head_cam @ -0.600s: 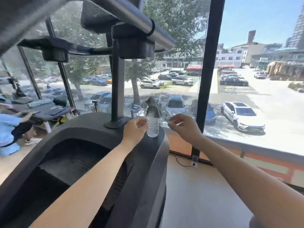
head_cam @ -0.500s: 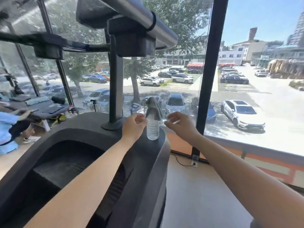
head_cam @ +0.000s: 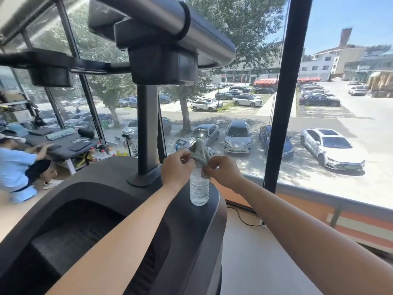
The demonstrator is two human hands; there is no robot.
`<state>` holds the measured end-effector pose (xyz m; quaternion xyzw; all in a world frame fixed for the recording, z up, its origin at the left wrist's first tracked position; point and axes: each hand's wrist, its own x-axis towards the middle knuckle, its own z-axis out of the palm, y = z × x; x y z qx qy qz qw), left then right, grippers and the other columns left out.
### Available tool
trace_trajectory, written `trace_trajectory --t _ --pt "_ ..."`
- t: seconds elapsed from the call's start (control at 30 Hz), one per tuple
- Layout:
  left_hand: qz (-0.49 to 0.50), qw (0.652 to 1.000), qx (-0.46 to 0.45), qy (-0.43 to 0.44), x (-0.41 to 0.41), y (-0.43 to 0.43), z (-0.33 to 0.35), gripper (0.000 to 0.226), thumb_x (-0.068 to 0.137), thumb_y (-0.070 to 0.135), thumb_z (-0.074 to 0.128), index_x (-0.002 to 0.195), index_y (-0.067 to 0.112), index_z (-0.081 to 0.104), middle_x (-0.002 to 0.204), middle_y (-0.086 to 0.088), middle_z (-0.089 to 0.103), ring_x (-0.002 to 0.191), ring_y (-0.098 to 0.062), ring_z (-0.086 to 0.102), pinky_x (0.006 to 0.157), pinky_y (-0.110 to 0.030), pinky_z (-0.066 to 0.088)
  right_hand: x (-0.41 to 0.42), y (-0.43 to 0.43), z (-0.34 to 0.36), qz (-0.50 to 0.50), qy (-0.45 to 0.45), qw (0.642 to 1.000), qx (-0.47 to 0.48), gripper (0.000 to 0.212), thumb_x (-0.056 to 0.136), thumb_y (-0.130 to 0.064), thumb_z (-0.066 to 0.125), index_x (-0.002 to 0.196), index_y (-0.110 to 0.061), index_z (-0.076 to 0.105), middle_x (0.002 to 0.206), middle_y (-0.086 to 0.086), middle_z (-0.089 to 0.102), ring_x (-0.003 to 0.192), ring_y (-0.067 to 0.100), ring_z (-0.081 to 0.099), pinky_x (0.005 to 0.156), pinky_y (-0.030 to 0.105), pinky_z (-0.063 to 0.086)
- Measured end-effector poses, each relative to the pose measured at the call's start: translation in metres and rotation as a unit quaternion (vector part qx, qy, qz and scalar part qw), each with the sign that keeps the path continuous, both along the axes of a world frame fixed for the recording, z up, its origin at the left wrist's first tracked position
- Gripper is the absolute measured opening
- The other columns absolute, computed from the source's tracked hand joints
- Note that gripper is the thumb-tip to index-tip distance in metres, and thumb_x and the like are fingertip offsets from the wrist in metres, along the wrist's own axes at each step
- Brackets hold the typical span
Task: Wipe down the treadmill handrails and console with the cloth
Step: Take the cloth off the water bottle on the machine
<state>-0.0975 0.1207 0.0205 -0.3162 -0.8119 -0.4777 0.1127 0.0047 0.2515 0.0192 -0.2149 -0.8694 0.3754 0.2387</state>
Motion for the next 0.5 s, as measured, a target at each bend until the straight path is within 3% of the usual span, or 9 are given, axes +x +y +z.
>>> trace_trajectory --t 0.13,0.23,0.37,0.43,0.5 --pt "0.009 0.999 0.040 0.036 0.000 0.003 0.024 0.006 0.088 0.026 0.069 0.091 0.028 0.073 0.083 0.016 0.070 0.084 -0.011 0.067 0.078 -0.033 0.056 -0.003 0.010 0.012 -0.024 0.035 0.999 -0.005 0.015 0.087 -0.017 0.072 0.085 -0.002 0.070 0.085 0.015 0.070 0.076 0.026 0.059 0.068 0.032 0.042" --pt "-0.011 0.995 0.094 0.041 -0.003 0.008 0.048 0.008 0.090 0.020 0.069 0.096 0.023 0.074 0.090 0.010 0.073 0.089 -0.011 0.069 0.085 -0.039 0.059 0.002 0.016 0.036 -0.049 0.137 0.988 -0.054 0.020 0.085 -0.007 0.070 0.072 -0.010 0.056 0.068 0.005 0.056 0.064 0.019 0.047 0.063 0.032 0.040" --pt "-0.050 0.982 0.163 0.083 0.011 0.020 0.079 0.008 0.091 0.011 0.072 0.098 0.014 0.073 0.090 0.008 0.072 0.087 -0.005 0.066 0.084 -0.029 0.057 0.020 0.025 0.067 -0.069 0.255 0.962 -0.073 0.033 0.081 0.004 0.066 0.068 -0.017 0.044 0.063 -0.001 0.045 0.060 0.016 0.040 0.055 0.029 0.033" --pt "-0.080 0.973 0.194 0.094 0.022 0.030 0.085 0.010 0.090 0.009 0.074 0.095 0.016 0.071 0.088 0.011 0.070 0.083 0.002 0.064 0.078 -0.021 0.055 0.033 0.030 0.071 -0.068 0.278 0.954 -0.089 0.037 0.079 0.005 0.066 0.067 -0.019 0.041 0.063 -0.005 0.042 0.062 0.015 0.038 0.058 0.031 0.034" --pt "-0.101 0.968 0.212 0.090 0.034 0.038 0.085 0.015 0.090 0.007 0.075 0.096 0.020 0.069 0.088 0.014 0.070 0.083 0.001 0.066 0.077 -0.023 0.057 0.046 0.034 0.067 -0.066 0.276 0.953 -0.108 0.035 0.079 0.006 0.065 0.068 -0.017 0.042 0.065 -0.004 0.041 0.063 0.015 0.037 0.061 0.032 0.035"
